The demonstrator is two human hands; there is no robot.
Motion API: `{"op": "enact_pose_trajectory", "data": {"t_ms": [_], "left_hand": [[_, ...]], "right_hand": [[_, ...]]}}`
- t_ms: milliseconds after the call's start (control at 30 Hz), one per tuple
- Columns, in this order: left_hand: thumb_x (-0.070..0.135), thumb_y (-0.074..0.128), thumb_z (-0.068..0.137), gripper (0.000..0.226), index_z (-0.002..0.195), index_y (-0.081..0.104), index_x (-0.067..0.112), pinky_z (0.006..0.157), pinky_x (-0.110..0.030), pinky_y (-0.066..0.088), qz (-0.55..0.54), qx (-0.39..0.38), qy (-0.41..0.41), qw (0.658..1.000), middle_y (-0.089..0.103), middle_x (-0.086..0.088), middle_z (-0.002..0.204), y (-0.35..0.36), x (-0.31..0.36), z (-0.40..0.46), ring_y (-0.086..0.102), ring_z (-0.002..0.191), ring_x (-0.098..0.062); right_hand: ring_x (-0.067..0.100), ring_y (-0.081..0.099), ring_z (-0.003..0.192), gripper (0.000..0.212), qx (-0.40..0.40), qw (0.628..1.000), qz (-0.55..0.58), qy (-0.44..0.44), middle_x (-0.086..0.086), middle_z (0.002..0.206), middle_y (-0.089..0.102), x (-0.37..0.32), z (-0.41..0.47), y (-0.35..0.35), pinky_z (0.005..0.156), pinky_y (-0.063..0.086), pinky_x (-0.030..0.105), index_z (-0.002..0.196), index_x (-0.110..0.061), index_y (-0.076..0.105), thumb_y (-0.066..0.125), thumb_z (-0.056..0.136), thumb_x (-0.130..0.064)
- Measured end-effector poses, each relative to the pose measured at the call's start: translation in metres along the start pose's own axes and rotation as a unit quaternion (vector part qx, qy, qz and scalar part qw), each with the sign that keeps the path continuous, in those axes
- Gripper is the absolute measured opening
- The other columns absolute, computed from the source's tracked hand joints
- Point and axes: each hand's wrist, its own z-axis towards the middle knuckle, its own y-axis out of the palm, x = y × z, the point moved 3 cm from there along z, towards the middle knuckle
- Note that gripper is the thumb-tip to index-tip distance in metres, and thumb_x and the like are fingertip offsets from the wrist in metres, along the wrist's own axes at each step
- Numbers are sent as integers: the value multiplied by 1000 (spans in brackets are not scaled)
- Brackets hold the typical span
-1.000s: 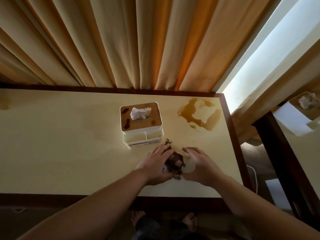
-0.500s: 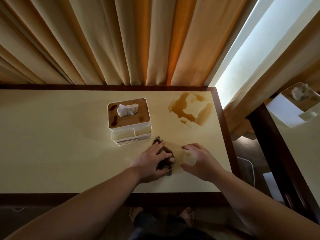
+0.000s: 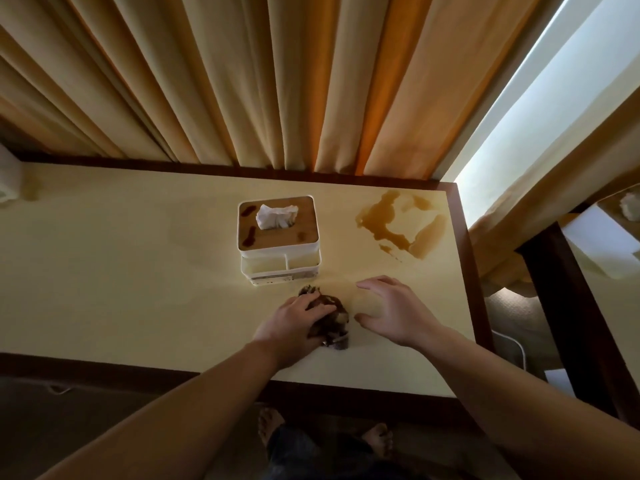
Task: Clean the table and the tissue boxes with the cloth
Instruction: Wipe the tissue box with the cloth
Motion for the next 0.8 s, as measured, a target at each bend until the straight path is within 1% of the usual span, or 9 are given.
{"op": "enact_pose_trajectory", "data": {"t_ms": [67,167,267,333,500,600,667,733,800], "left_hand": [[44,74,90,65,150,51,35,118,-37,37,-9,-7,-14,1000,37,2,161,-4,1,1,40,142,-25],[34,75,90,58,145,56,33,115,-38,41,-11,-12,-13,1000,46,1,152,-11,6,6,44,137,-25],[25,74,90,54,141,59,34,113,-37,43,-27,-19,-21,999,50,3,145,-17,1,4,47,132,-23],[24,77,88,52,138,63,32,110,-32,44,-74,-21,-37,996,52,5,140,-23,-9,-1,50,127,-19],[26,87,79,50,126,71,32,101,-27,52,-174,-2,-61,983,63,12,123,-46,-43,-23,60,112,-10],[24,88,76,46,118,73,35,89,-22,56,-221,26,-88,971,64,19,108,-68,-67,-41,64,100,-5],[17,89,74,46,114,74,33,83,-21,57,-251,53,-90,962,65,20,105,-82,-84,-52,65,97,-2],[11,90,72,48,113,76,31,81,-17,56,-266,80,-84,957,66,19,105,-95,-100,-61,65,96,2],[10,91,71,48,111,77,33,82,-18,56,-270,114,-76,953,69,18,106,-106,-115,-67,65,98,4]], "right_hand": [[16,51,132,65,7,1000,-2,-4,-5,141,59,-10,10,0,112,45,36,144,-23,59,80,85,-41],[17,53,131,62,19,1000,-1,-8,-5,140,61,-25,22,-1,111,46,38,143,-23,61,78,87,-41],[14,53,130,58,23,1000,0,-18,-6,138,61,-37,29,-2,110,46,33,142,-24,61,76,89,-40],[12,53,129,57,30,999,-4,-25,-8,138,61,-45,33,-4,107,45,27,143,-24,60,75,91,-41],[11,56,120,48,90,995,-21,-32,-7,129,64,-71,57,-11,95,45,20,136,-21,65,73,93,-41],[15,56,117,45,123,991,-36,-49,-3,125,64,-99,83,-12,91,49,25,132,-20,66,72,93,-42],[18,53,117,45,138,986,-48,-83,-2,127,62,-119,101,-12,89,52,29,133,-22,65,73,92,-40],[19,51,119,47,148,978,-72,-130,-4,131,59,-139,116,-11,89,55,32,134,-27,62,75,90,-38],[22,48,123,49,150,969,-111,-164,-4,136,54,-155,130,-7,95,55,37,136,-29,60,73,90,-38]]}}
